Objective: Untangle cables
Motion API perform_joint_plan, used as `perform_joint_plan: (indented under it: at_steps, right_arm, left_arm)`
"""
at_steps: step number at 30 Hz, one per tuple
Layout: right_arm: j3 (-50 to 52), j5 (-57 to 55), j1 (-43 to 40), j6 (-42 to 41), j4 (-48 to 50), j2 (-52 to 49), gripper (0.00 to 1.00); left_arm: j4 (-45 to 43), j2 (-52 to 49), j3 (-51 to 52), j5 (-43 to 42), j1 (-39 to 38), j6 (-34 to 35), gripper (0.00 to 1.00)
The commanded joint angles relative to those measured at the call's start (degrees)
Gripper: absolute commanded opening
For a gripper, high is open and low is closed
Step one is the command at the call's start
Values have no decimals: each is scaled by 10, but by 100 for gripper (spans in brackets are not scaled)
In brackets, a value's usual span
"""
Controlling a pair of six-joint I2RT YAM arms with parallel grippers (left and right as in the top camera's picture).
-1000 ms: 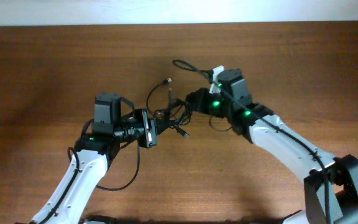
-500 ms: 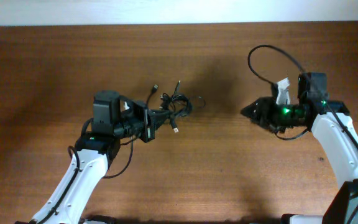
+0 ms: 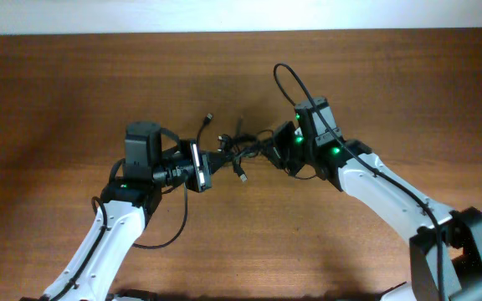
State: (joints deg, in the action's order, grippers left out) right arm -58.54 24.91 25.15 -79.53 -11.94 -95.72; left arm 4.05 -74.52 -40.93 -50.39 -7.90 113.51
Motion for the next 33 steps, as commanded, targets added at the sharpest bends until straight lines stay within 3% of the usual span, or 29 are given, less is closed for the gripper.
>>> perform_joint_plan:
  at_steps: [1, 2, 4, 6, 8, 10, 11, 13, 14, 15, 16, 18, 20, 21, 23, 26, 28, 30, 33]
  right_arm:
    - [-2, -16, 3, 63, 0, -5, 4]
    - [-2, 4, 3, 157, -1, -4, 4]
    - [-2, 12, 2, 301, -65, 17, 4]
    - [-2, -81, -6, 433, -223, 70, 4]
    - [-2, -102, -16, 541, -326, 125, 4]
    - [-2, -121, -27, 589, -424, 184, 4]
    - [-2, -121, -29, 607, -438, 203, 4]
    - [-2, -121, -30, 613, -423, 228, 4]
    - [-2, -102, -30, 613, -387, 226, 4]
    - [-2, -78, -30, 613, -349, 225, 4]
    - [-6, -51, -30, 613, -303, 225, 4]
    - [-39, -5, -30, 605, -265, 225, 4]
    - [-82, -23, -31, 565, -282, 225, 4]
    - [-90, -50, -31, 537, -289, 225, 4]
    - [-90, -96, -31, 518, -295, 221, 4]
    - [-90, -134, -31, 513, -294, 200, 4]
    - [-90, -136, -30, 501, -294, 200, 4]
    - [-90, -136, -30, 501, -294, 200, 4]
    - [-90, -136, -30, 501, -294, 200, 4]
  left_arm:
    - [-4, 4, -5, -36, 2, 5, 0]
    - [-4, 4, -5, -11, 2, -8, 2]
    - [-4, 4, -5, 105, 2, -107, 4]
    - [-21, 4, -5, 307, 2, -206, 6]
    - [-94, 4, -5, 418, 2, -219, 3]
    - [-150, 4, -5, 489, 2, -220, 2]
    - [-149, 4, -5, 486, 2, -243, 4]
    - [-131, 4, -5, 386, -2, -356, 42]
    - [-67, 4, -5, 285, -16, -424, 73]
    - [-29, 4, -5, 245, -27, -490, 90]
    - [8, 4, -5, 219, -52, -612, 99]
    - [10, 4, -5, 166, -114, -788, 99]
    - [1, 4, -5, 158, -174, -854, 99]
    - [-3, 4, -5, 161, -192, -847, 99]
    - [2, 4, -5, 160, -198, -724, 97]
    - [59, 4, -5, 160, -198, -420, 94]
    - [71, 4, -5, 153, -198, -217, 84]
    - [71, 2, -5, 153, -199, -149, 87]
    - [70, -16, -5, 189, -238, -79, 85]
